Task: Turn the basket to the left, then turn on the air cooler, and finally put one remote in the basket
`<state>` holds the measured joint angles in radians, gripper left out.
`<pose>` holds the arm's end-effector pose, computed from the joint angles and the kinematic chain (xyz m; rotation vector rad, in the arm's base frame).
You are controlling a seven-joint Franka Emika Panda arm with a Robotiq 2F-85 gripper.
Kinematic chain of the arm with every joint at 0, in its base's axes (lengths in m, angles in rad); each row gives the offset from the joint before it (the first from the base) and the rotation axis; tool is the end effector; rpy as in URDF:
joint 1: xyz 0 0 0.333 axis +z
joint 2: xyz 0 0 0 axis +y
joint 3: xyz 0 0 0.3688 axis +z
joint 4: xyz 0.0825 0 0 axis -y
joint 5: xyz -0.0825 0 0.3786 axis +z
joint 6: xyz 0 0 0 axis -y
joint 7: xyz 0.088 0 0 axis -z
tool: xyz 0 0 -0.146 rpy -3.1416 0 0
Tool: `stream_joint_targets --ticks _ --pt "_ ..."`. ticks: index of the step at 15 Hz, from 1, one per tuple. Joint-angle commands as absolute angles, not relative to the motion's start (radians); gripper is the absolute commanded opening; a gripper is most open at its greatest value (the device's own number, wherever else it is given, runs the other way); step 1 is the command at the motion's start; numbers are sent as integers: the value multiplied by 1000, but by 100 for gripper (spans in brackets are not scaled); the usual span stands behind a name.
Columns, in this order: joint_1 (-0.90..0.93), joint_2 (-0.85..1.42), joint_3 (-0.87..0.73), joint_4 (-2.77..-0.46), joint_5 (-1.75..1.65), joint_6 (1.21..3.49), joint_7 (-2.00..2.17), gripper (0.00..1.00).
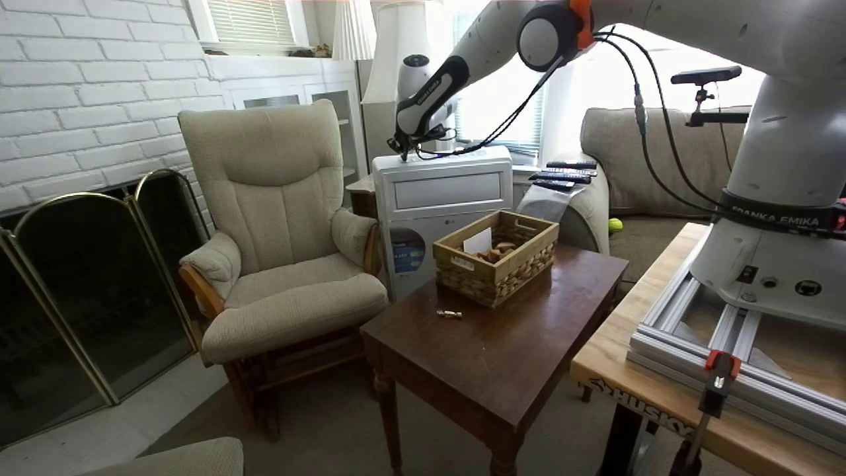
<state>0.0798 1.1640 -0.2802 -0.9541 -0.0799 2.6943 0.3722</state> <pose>0.8912 -0.0586 0.2187 2.7761 -0.3705 0.9045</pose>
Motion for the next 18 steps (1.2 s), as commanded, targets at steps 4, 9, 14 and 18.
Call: stream_joint_targets --ticks 4,9,14,18 --pt "70 1194 -270 -896 -78 2646 392 0" --pt "65 1085 -248 -1003 -72 2676 365 0" --pt "54 961 -214 -1119 -89 2615 263 0" --pt "30 861 -173 -1226 -99 2503 126 0"
